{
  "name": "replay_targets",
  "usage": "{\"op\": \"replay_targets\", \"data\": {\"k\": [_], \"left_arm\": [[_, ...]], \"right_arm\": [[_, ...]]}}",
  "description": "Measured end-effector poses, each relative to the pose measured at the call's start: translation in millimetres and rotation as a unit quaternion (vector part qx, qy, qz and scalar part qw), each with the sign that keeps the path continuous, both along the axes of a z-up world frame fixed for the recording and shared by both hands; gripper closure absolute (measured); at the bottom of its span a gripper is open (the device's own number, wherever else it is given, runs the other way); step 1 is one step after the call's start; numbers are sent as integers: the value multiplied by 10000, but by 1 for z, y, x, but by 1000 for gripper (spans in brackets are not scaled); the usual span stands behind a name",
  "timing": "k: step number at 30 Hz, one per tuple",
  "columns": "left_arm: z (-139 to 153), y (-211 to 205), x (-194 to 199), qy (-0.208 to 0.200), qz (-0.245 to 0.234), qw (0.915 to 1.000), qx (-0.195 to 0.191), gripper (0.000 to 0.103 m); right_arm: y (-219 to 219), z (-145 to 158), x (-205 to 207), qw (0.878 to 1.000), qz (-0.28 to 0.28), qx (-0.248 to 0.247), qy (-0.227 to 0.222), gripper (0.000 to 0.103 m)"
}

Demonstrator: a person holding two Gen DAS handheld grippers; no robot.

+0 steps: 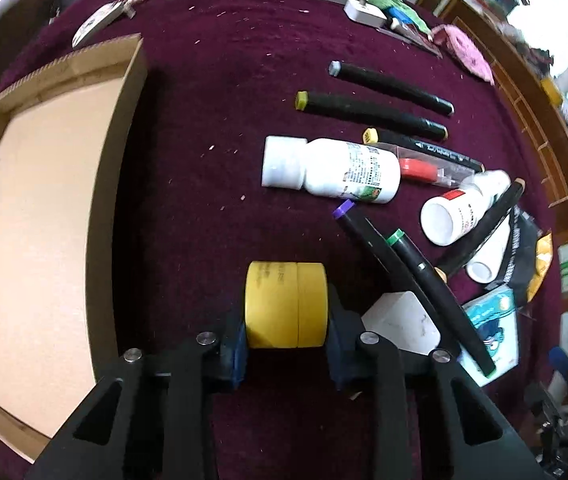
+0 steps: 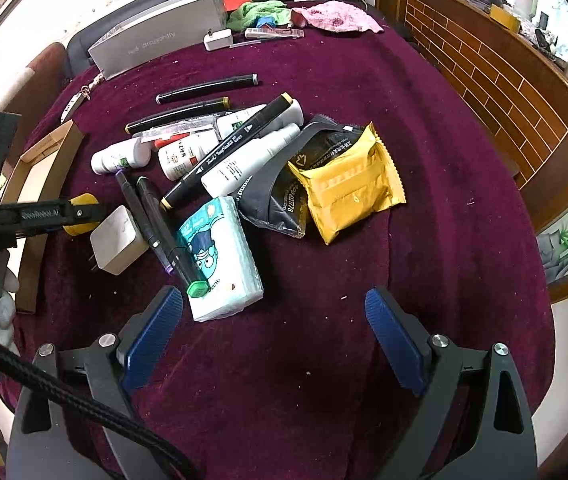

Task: Organize objects
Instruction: 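Grasp the yellow tape roll with left tool while right tool grasps white bottle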

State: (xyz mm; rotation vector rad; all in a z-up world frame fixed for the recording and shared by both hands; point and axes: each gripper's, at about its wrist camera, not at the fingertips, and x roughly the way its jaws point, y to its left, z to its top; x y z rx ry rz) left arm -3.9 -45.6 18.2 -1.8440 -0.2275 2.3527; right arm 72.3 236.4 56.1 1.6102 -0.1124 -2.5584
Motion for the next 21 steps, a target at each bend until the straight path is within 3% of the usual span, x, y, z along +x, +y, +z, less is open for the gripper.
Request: {"op": "replay_targets", "data": {"k": [6, 15, 18, 21], "left_arm": [[21, -15, 16, 121, 187, 9993, 306, 76], [66, -35, 59, 562, -73, 9969, 538, 75], [72, -43, 71, 619, -88, 9966, 528, 75], [74, -55, 79, 653, -9, 9965, 523, 75]], "right_arm": [[-2, 3, -2, 9997, 100, -197, -56, 9], [-59, 14, -33, 9838, 1097, -1348, -443, 9], [-89, 19, -56, 9836, 1398, -1095, -305, 9], [-132, 25, -83, 9806, 1935, -321, -16, 9]]}}
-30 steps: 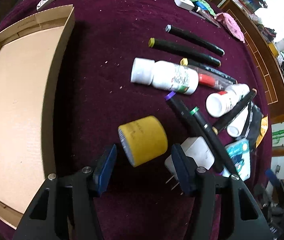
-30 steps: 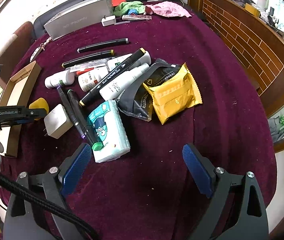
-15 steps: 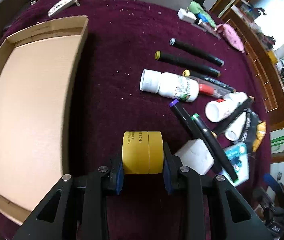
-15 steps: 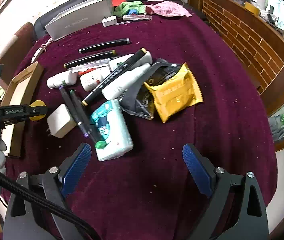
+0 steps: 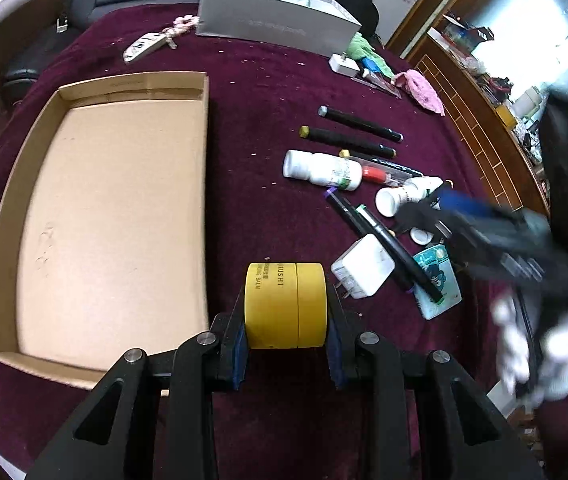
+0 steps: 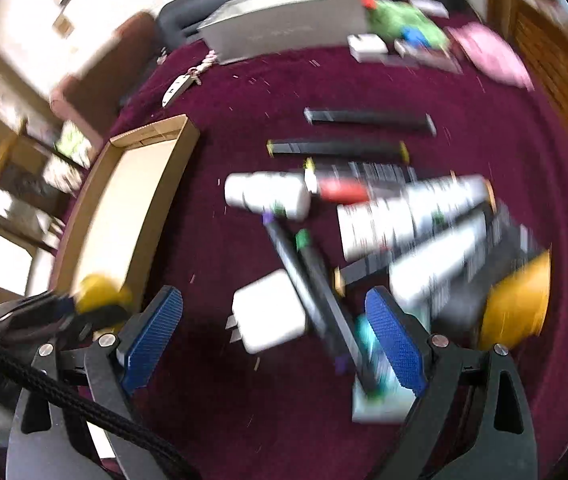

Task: Organize objects
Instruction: 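Grasp the yellow tape roll with left tool while right tool grasps white bottle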

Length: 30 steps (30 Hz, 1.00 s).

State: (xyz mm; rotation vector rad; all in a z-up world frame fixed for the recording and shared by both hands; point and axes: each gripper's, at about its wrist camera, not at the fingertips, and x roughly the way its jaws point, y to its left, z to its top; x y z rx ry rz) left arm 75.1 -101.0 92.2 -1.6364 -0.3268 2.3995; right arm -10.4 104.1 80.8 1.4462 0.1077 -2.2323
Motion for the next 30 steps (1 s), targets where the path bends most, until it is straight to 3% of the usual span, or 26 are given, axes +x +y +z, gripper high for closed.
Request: {"op": "replay_targets", "data": {"k": [3, 6, 11, 12, 14, 17, 22, 30], "left_arm": [[-1, -17, 4, -2, 101, 9999, -21, 75], [-2, -33, 8, -6, 242, 9997, 3, 75], [-4, -59, 14, -3, 480, 9988, 77, 75], [-5, -63, 16, -2, 522, 9986, 87, 75], [-6, -69, 17, -8, 572, 9983, 102, 75], [-10, -78, 20, -30, 645, 9978, 118, 75], [-12, -88, 17, -59, 685, 9976, 121, 75], [-7, -92, 12, 0, 612, 9981, 64, 75]], "right_arm": [[-41, -5, -16, 9955, 576, 659, 350, 10], [-69, -16, -29, 9861, 1059, 1188, 486, 18], [-88, -45, -53, 9750, 1423, 1693, 199, 21], [-90, -50, -56, 9729, 1447, 1796, 163, 24], [-93, -63, -61, 9679, 1545, 1983, 3, 46], [-93, -73, -65, 9628, 1610, 2168, -120, 55], [-83, -71, -74, 9710, 1343, 1940, -394, 70], [-49, -50, -88, 9899, 670, 1070, -647, 70]]}}
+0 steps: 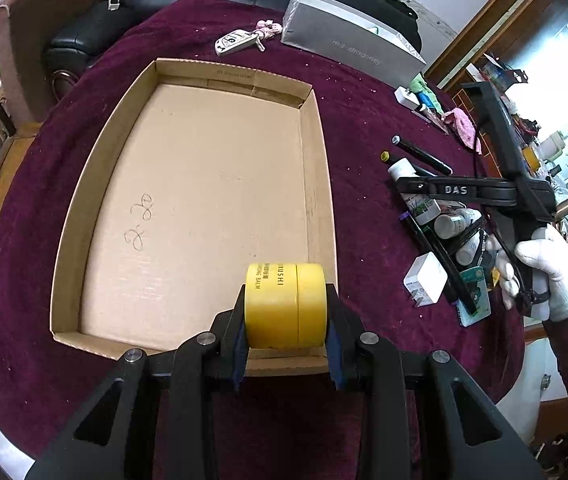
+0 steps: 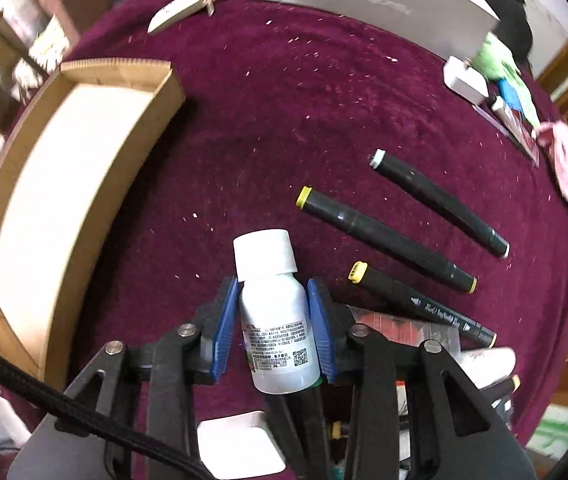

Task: Organize objects
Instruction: 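Grasp the yellow tape roll with left tool while right tool grasps white bottle, then carry tape roll and white bottle into the cardboard box and open both tools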

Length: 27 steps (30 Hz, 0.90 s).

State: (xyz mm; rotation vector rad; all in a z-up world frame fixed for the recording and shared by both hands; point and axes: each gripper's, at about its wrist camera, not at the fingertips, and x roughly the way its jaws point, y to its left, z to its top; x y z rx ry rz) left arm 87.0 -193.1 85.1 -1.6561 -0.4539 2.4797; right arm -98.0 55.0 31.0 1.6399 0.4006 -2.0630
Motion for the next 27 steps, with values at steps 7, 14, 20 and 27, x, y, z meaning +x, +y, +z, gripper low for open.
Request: {"op": "replay_targets", "data": {"k": [7, 14, 20, 27], "left_arm": [[10, -10, -19, 106, -104, 9998, -111, 75], [7, -28, -52, 151, -139, 9996, -209, 75], [0, -39, -87, 177, -176, 9995, -194, 75], [-24, -55, -140, 61, -33, 9993, -374, 75]], "right_arm": [[5, 28, 19, 9967, -291, -741, -177, 70], [-48, 38, 36, 9864, -415, -1480, -585, 70], [-87, 39, 33, 9713, -573, -2093, -973, 69], [-125, 25, 3, 9670, -1140, -2102, -877, 69]]}}
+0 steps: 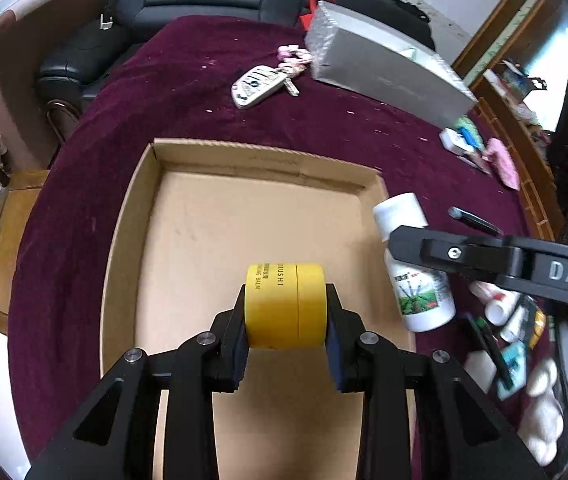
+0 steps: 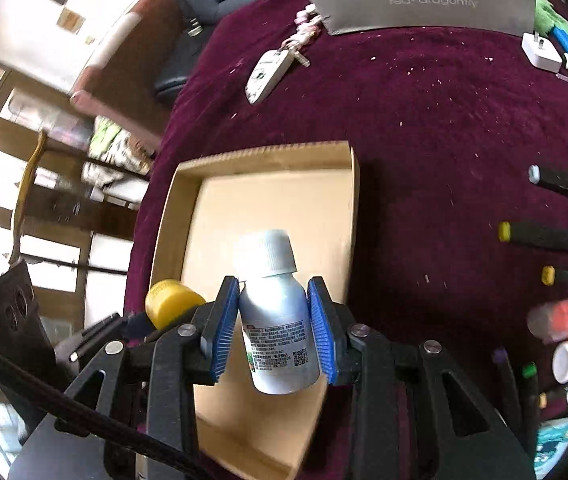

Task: Organize objects
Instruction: 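Carry tape roll and white bottle into the cardboard box and open both tools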

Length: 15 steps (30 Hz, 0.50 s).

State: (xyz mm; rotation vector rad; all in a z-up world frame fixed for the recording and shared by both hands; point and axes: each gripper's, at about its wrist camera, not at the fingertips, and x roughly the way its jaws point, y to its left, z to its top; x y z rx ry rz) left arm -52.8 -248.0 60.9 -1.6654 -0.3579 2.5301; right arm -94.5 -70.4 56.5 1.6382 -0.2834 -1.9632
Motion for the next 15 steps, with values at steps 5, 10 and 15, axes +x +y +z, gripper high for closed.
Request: {"op": "replay_targets", "data": {"k": [5, 10, 15], "left_arm": [[-24, -10, -27, -171, 130, 9997, -91, 75], [-37, -13, -41, -207, 201, 9992, -269, 75], [-41, -9, -47, -156, 186, 9989, -411, 76]], "right_arm": [[-17, -11, -19, 9996, -207, 175, 15, 69], [-25, -23, -31, 9988, -334, 353, 21, 70], [-27, -35, -37, 9972, -434, 606, 60, 70]]}}
